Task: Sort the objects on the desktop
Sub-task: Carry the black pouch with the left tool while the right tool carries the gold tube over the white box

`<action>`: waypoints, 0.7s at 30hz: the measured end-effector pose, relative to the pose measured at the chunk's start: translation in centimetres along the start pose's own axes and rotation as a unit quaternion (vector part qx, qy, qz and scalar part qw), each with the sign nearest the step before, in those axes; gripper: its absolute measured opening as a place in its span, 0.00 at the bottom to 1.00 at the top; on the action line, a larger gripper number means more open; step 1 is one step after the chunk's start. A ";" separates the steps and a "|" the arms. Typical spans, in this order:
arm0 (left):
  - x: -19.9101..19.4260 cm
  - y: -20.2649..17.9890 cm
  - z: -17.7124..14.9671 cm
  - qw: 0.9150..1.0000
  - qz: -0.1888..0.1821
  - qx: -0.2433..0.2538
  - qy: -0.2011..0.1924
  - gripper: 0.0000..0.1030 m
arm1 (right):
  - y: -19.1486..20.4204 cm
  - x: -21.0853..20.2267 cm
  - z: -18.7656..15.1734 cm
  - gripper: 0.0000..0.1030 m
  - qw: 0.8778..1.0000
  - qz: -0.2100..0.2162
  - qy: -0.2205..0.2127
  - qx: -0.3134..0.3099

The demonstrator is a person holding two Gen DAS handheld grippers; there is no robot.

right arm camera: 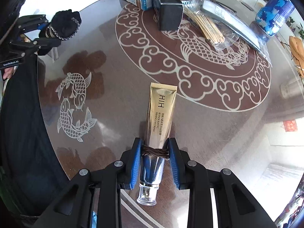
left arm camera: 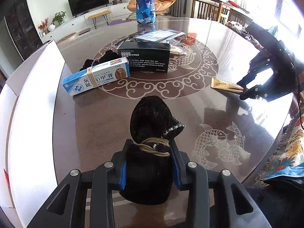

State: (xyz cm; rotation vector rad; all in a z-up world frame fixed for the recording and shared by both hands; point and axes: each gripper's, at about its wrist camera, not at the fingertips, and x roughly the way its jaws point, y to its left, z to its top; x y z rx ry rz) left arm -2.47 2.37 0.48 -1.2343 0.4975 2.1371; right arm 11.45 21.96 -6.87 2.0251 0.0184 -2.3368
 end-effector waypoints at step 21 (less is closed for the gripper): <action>-10.5 12.1 -2.2 0.982 0.054 -0.164 -0.083 0.36 | 0.8 -9.8 7.0 0.28 0.971 0.157 -0.170 0.069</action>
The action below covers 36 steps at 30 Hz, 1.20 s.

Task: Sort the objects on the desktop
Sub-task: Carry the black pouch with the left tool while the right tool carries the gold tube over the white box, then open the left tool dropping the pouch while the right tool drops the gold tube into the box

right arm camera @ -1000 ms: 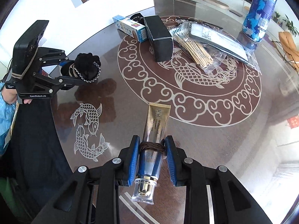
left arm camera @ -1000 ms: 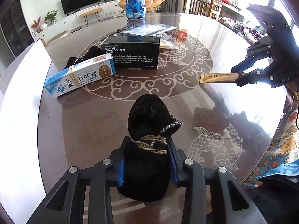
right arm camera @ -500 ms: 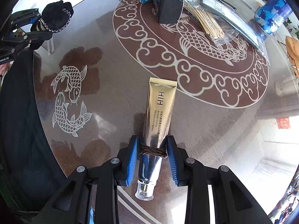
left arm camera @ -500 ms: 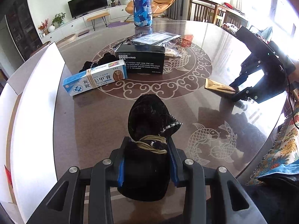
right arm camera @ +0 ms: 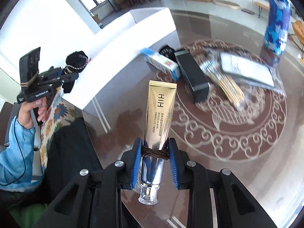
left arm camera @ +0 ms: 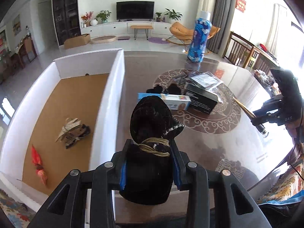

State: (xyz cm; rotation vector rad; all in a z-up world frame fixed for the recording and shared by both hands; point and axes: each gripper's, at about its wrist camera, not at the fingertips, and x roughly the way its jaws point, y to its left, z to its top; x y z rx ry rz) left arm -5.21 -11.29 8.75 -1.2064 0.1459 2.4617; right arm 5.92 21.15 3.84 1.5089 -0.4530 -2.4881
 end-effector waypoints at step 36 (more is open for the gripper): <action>3.3 18.1 -1.6 0.956 0.151 -0.251 0.028 0.83 | 17.0 22.2 28.2 0.67 0.988 -0.028 -0.103 -0.111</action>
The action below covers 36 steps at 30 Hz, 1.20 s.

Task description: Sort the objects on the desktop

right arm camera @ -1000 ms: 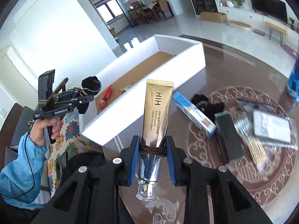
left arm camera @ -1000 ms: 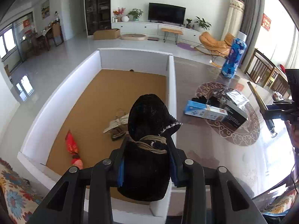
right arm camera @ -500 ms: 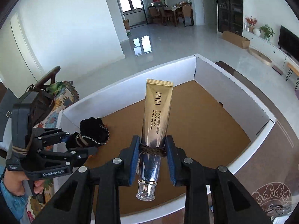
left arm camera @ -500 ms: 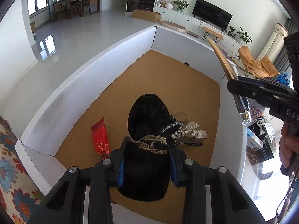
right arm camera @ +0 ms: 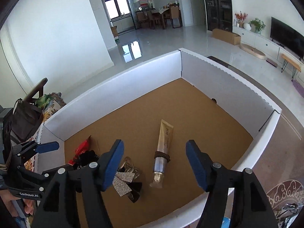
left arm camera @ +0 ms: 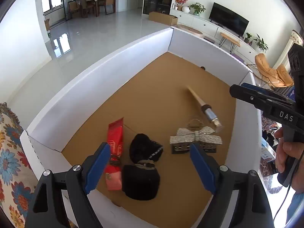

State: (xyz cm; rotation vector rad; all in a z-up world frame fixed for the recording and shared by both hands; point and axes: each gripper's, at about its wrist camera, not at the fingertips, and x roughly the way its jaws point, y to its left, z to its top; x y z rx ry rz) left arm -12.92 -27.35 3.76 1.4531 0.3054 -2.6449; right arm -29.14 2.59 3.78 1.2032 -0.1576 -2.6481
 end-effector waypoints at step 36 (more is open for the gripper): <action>5.1 -35.4 -18.2 0.966 -0.097 0.239 -0.016 1.00 | -15.3 -26.4 -42.0 0.98 0.935 -0.298 0.019 0.192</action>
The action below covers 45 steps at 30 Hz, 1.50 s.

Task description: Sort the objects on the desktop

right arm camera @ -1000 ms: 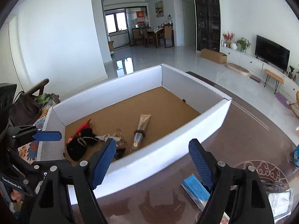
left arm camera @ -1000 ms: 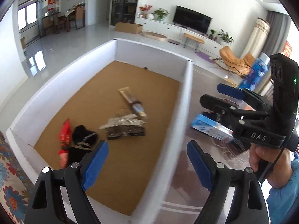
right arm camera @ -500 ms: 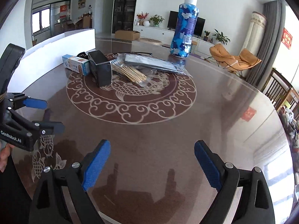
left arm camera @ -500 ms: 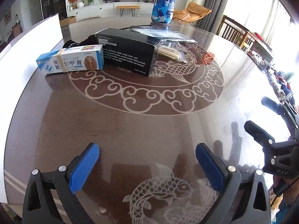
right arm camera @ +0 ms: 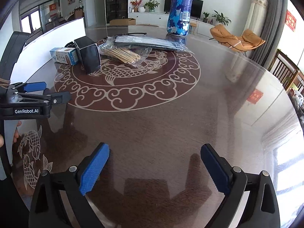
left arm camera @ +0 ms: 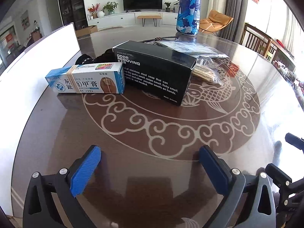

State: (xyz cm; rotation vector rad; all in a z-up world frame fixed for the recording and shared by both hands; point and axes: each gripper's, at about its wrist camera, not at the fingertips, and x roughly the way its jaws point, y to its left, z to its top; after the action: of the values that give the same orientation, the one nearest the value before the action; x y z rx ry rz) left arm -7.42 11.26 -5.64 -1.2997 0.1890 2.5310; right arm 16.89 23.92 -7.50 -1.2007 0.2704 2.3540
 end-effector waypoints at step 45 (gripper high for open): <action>0.0 -0.2 0.0 1.000 0.000 0.000 0.000 1.00 | -0.5 0.4 -0.1 1.00 1.000 0.009 0.009 0.016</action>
State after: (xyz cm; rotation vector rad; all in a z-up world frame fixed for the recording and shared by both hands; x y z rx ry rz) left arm -7.36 11.49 -5.64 -1.3002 0.1889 2.5316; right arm 17.02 24.40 -7.83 -1.2093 0.3250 2.3455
